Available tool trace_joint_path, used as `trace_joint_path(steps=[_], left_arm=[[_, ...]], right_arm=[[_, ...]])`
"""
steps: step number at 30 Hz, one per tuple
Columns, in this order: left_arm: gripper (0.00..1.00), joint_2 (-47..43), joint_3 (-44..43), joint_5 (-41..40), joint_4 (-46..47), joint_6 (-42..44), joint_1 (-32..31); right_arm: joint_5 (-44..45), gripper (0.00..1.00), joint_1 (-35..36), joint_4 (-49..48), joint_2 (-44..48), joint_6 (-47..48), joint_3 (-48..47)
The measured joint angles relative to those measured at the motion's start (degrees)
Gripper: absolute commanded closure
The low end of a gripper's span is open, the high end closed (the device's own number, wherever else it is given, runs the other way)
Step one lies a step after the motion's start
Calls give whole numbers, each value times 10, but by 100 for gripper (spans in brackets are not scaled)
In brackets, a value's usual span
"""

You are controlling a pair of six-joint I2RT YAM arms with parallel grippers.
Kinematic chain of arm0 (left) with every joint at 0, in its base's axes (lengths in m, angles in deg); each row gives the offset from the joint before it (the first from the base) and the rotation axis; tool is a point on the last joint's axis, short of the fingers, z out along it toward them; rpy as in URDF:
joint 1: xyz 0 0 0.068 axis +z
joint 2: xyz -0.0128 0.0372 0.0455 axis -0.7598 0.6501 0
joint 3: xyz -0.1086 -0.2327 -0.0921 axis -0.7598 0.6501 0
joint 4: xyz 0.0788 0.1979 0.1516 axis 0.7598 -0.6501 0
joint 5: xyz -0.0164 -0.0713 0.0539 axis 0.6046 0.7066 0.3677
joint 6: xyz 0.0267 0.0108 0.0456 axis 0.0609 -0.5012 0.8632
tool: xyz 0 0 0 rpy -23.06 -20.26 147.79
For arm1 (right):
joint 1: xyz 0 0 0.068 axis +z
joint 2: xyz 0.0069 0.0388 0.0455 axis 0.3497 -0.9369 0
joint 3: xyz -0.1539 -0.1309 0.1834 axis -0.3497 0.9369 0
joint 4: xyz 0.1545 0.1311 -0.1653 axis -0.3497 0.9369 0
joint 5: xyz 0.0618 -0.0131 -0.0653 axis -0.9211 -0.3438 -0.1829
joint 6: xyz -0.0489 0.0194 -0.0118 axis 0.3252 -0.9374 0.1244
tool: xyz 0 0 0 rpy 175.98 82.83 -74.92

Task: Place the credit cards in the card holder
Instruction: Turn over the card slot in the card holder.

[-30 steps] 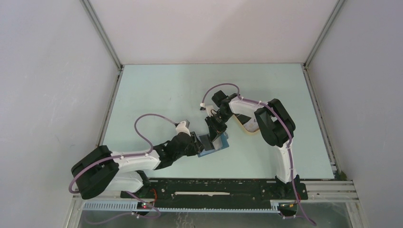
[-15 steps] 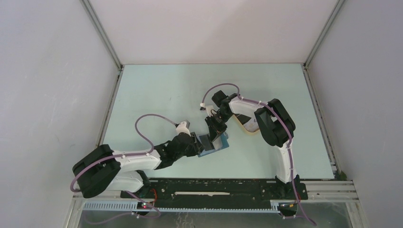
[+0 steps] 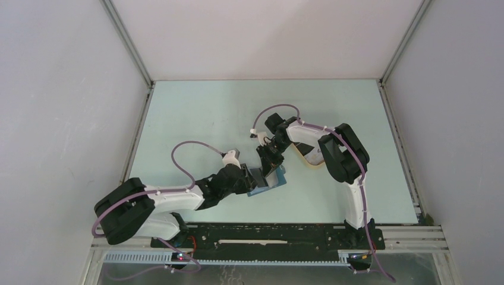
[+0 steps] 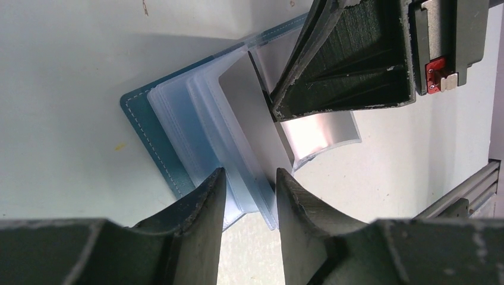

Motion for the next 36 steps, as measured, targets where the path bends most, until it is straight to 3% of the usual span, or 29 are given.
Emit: trace_joint_path(steps=[19,36], left_arm=[[57,-69,0,-1,-42,1,0],[57,-46,0,-3,-45,1,0]], right_arm=[[-2,76,0,0,0,0,0],[-2,76,0,0,-1,0,0]])
